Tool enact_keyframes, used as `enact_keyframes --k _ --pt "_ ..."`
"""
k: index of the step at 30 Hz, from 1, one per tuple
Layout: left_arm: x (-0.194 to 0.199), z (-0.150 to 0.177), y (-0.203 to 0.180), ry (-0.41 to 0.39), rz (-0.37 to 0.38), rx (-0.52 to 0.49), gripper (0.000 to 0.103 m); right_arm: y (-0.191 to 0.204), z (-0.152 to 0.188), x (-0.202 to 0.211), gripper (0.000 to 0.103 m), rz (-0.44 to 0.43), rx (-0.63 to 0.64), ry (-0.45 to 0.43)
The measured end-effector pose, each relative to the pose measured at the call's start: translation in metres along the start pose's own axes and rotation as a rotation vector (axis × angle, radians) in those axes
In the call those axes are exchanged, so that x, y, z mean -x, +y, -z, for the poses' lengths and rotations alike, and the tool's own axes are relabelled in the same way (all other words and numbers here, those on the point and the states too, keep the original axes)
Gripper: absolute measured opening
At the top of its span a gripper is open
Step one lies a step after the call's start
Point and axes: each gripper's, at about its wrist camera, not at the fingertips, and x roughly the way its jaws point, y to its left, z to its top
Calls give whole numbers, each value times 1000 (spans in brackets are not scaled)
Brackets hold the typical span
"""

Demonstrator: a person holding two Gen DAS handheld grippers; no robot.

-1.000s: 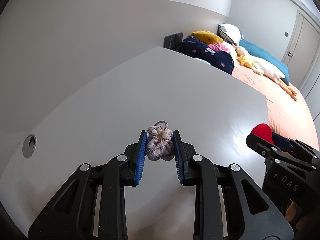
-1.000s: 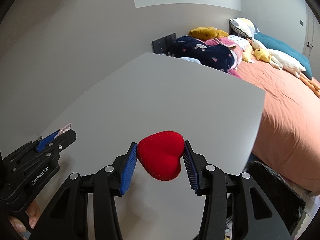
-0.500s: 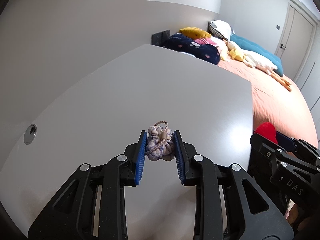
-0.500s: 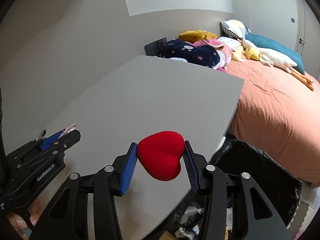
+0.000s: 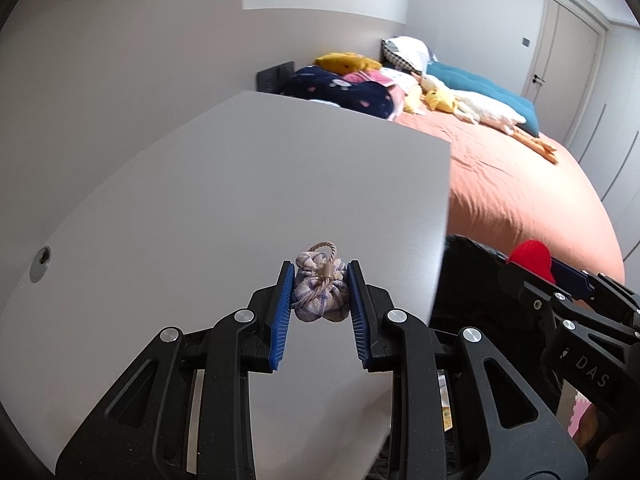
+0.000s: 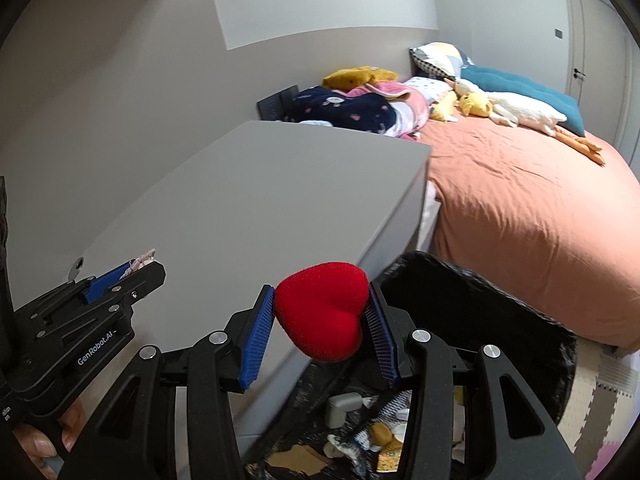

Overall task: Collect trash
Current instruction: 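Lift and carry the pouch and red heart over the black bin, then open both tools to drop the pouch and heart into the bin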

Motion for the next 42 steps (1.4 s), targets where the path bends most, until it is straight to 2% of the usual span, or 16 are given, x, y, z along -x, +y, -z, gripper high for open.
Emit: enact_keyframes --k 10,18,35,37,38,39,40,42 --pt "-3 3 -40 9 54 -60 27 -41 11 22 48 58 -58 -26" --pt "-7 8 -77 24 107 -122 27 -73 21 41 48 149 -91 -55" --pt "-6 26 -155 57 229 -311 28 -146 37 78 48 261 -212 -90" --pt "-8 28 -157 85 262 -319 43 -149 37 80 49 263 -216 -92" --pt "-8 30 -157 93 275 -316 71 -151 37 80 63 259 -219 -90" --pt "-7 31 -156 92 277 -312 92 -152 37 81 72 255 -222 -91" --pt "-5 32 -155 80 275 -310 93 -153 37 82 82 257 -222 -96" --pt "0 33 -155 52 277 -319 93 -151 37 85 82 266 -213 -108"
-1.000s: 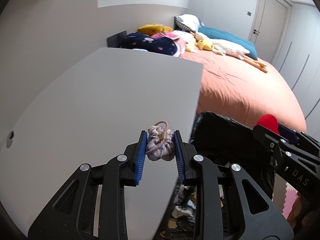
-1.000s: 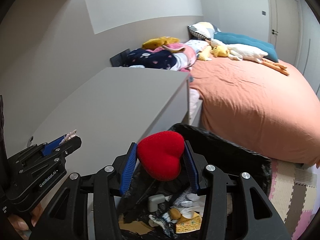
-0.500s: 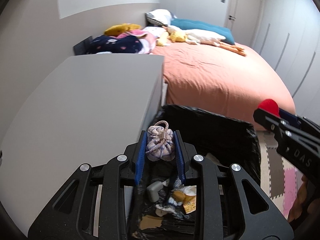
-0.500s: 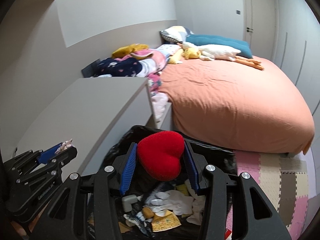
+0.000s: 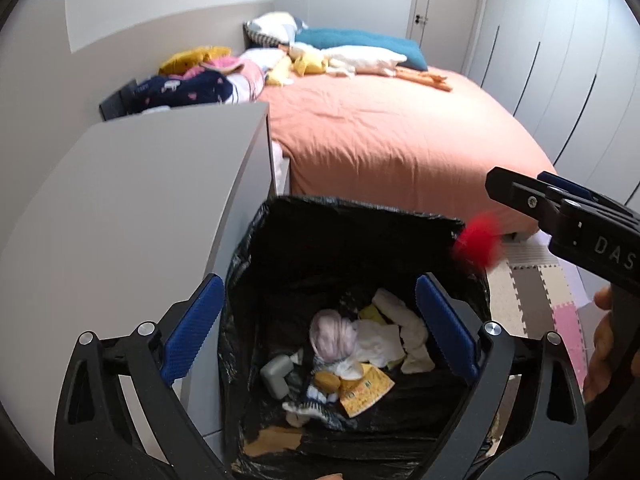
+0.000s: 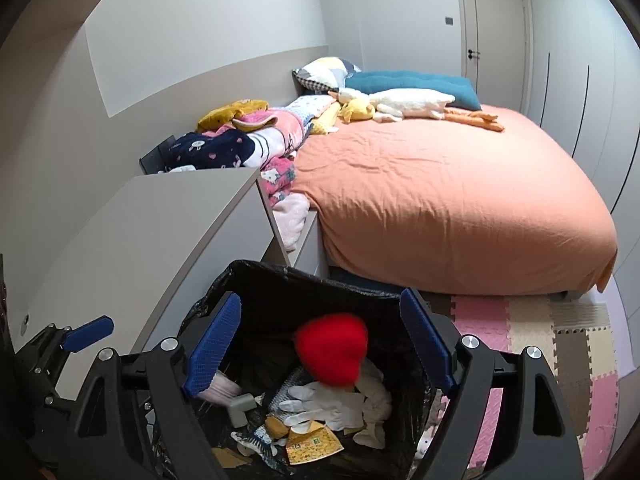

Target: Collect trash

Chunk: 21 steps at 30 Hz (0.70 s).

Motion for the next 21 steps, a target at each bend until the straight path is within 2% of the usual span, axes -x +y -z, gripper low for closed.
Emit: enact_keyframes --k 15,21 --pt "1 2 16 19 -11 68 93 6 -2 3 82 -3 9 -8" --pt "4 3 16 16 -22 58 93 11 0 4 82 -5 13 -7"
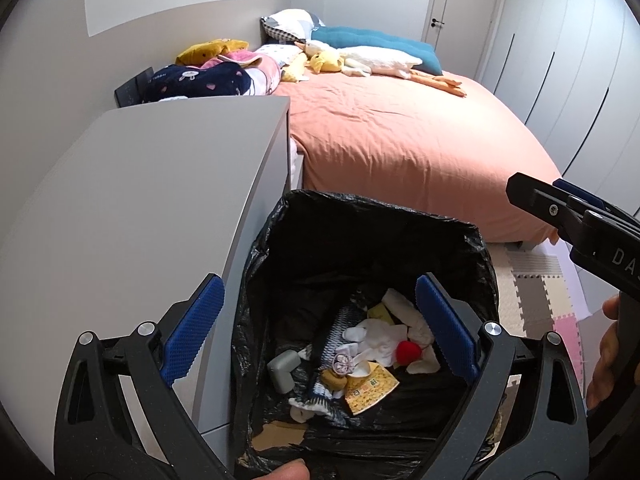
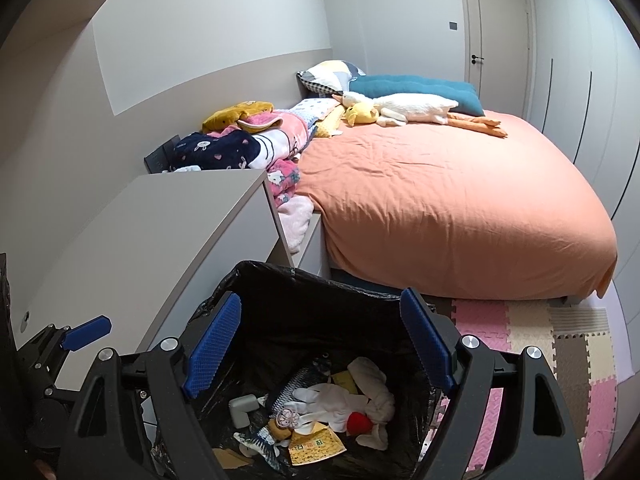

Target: Collect trash

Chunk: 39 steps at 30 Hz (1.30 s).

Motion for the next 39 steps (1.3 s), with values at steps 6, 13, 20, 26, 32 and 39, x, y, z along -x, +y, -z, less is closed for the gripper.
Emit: enact_keyframes --k 6,13,20,26,32,39 --pt "2 0 -3 -8 -7 -13 93 0 1 1 82 2 -3 -3" --pt "3 1 -2 -13 -6 -11 93 -1 1 1 82 3 -2 -3" --pt "4 2 -8 -20 -11 -43 94 -1 1 2 82 3 -5 -2" --pt "5 2 -11 -17 -15 -57 94 -2 0 2 82 5 -7 -2" --pt "4 3 -12 -11 -7 -55 94 -2 0 2 82 6 -5 -3" --pt "6 3 -14 -19 -13 -73 96 -2 0 2 82 6 -5 -3"
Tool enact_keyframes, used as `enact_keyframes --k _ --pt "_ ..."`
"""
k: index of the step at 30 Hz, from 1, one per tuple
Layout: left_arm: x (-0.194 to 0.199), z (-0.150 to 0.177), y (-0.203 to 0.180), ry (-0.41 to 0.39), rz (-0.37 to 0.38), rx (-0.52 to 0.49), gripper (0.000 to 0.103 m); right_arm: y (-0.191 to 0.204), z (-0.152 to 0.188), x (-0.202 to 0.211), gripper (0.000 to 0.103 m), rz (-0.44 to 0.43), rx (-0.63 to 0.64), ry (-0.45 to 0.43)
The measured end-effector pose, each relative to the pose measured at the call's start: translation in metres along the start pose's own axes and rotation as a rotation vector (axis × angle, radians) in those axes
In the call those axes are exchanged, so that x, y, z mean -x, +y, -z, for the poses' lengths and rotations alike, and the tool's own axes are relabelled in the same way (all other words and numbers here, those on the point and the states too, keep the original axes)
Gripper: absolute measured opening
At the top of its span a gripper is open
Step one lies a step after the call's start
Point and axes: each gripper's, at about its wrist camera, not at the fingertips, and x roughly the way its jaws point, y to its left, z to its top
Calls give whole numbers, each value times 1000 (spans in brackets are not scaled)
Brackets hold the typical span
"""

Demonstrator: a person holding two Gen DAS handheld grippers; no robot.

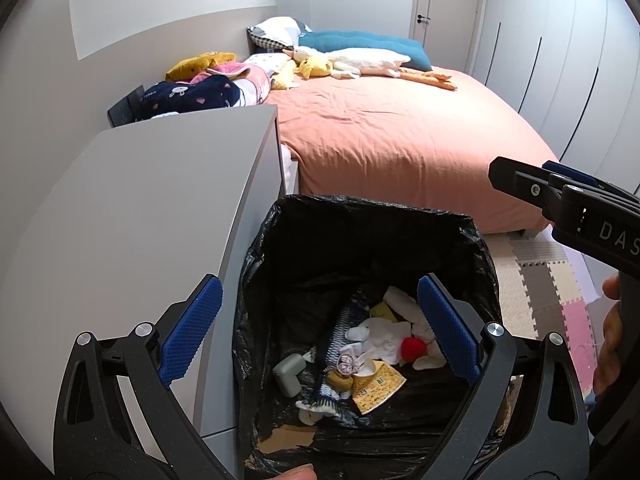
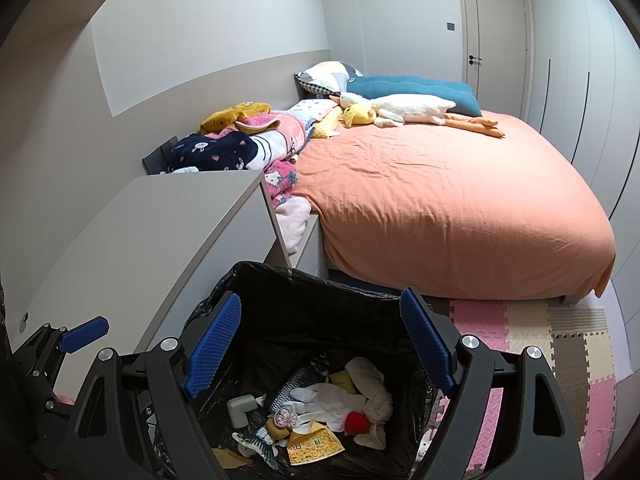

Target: Collect trash

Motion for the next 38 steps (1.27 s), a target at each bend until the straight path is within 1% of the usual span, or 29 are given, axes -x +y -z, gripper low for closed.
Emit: enact_keyframes --k 21,27,30,34,38 --pt "-2 2 -5 14 -5 -32 96 -1 0 0 82 0 0 1" --pt "-2 3 -7 11 -14 -44 96 -1 0 0 82 0 0 1" --pt "-2 5 -9 5 -6 -54 96 -1 0 0 82 0 0 1" --pt "-5 4 -10 23 -23 -47 96 -2 0 0 82 1 0 2" --pt "-4 4 -11 24 -20 -52 96 -3 0 0 82 2 -1 3"
